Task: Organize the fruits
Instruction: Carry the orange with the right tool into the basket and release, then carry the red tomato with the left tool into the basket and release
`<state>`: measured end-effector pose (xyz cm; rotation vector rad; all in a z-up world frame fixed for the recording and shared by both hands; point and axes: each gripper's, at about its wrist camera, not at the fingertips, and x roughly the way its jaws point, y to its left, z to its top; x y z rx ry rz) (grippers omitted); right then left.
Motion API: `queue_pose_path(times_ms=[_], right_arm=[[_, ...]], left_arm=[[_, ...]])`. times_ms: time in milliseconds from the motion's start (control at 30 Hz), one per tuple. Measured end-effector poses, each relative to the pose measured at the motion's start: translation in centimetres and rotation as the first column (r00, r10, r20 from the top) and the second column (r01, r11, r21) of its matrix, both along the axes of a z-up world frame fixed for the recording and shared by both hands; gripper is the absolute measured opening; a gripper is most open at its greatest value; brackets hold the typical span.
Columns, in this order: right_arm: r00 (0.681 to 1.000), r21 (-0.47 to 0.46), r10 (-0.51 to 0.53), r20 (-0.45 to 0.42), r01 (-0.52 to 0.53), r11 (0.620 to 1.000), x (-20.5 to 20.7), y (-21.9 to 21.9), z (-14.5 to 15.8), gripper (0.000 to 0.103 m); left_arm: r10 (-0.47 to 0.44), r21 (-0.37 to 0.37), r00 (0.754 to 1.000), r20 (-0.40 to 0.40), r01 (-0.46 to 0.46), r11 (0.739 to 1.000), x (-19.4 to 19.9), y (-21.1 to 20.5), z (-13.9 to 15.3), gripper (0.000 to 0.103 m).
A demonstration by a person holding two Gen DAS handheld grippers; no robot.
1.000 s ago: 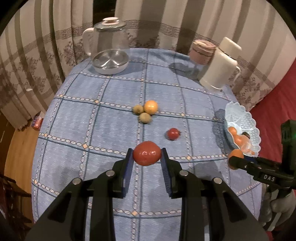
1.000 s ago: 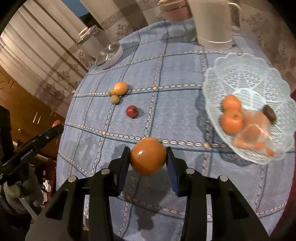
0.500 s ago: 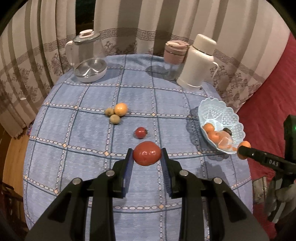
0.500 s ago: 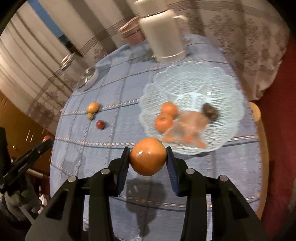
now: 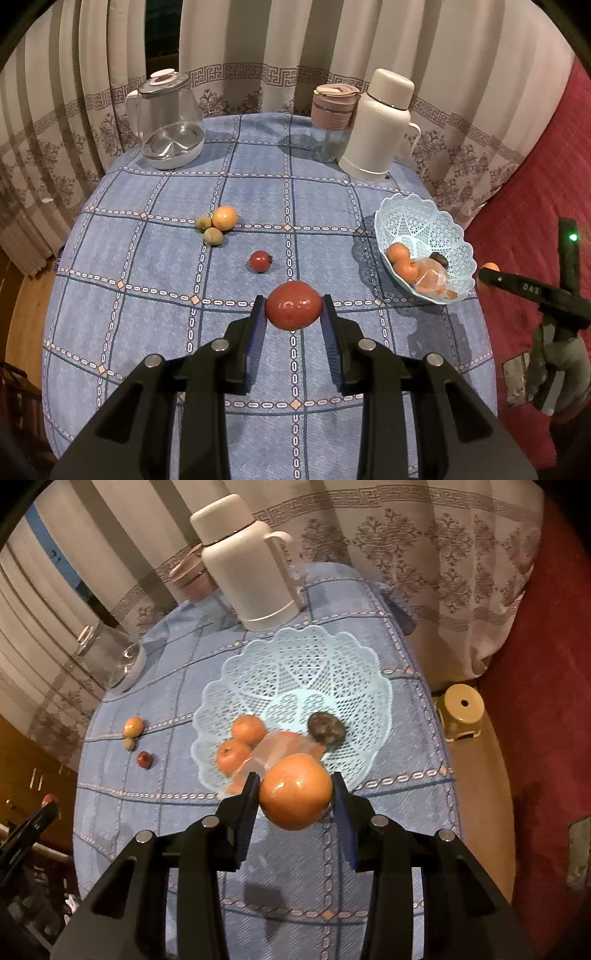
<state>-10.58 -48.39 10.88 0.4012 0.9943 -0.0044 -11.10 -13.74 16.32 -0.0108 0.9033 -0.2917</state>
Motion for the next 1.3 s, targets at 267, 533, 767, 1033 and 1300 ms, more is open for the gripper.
queue_pose_path(times_ms=[267, 533, 767, 1033, 1300], right_arm=[[1.000, -0.055, -0.011, -0.023, 0.009, 0.998, 2.0, -0.6, -1.5, 0.040], [0.999, -0.035, -0.044, -0.010, 0.044, 0.998, 2.9, -1.2, -1.6, 0.053], [0.999, -0.018, -0.049, -0.002, 0.049, 0.999, 2.0, -1.3, -1.2, 0.053], [0.997, -0.006, -0.082, 0.009, 0.082, 0.997, -0.2, -2.0, -0.7, 0.054], [0.994, 0.022, -0.109, 0.015, 0.109, 0.994, -2.1, -2.5, -0.2, 0.054]], left_arm=[[-0.002, 0.014, 1.000, -0.001, 0.002, 1.000, -0.3, -0.5, 0.1, 0.030], [0.009, 0.020, 1.000, -0.002, -0.009, 1.000, 0.2, -0.3, 0.1, 0.030], [-0.017, 0.019, 1.000, -0.009, 0.017, 1.000, 1.0, -1.3, -0.1, 0.030], [-0.088, 0.012, 0.996, -0.016, 0.088, 0.996, 2.3, -4.2, -0.3, 0.030], [-0.172, 0.020, 0.985, -0.019, 0.173, 0.985, 3.9, -8.3, -1.1, 0.030]])
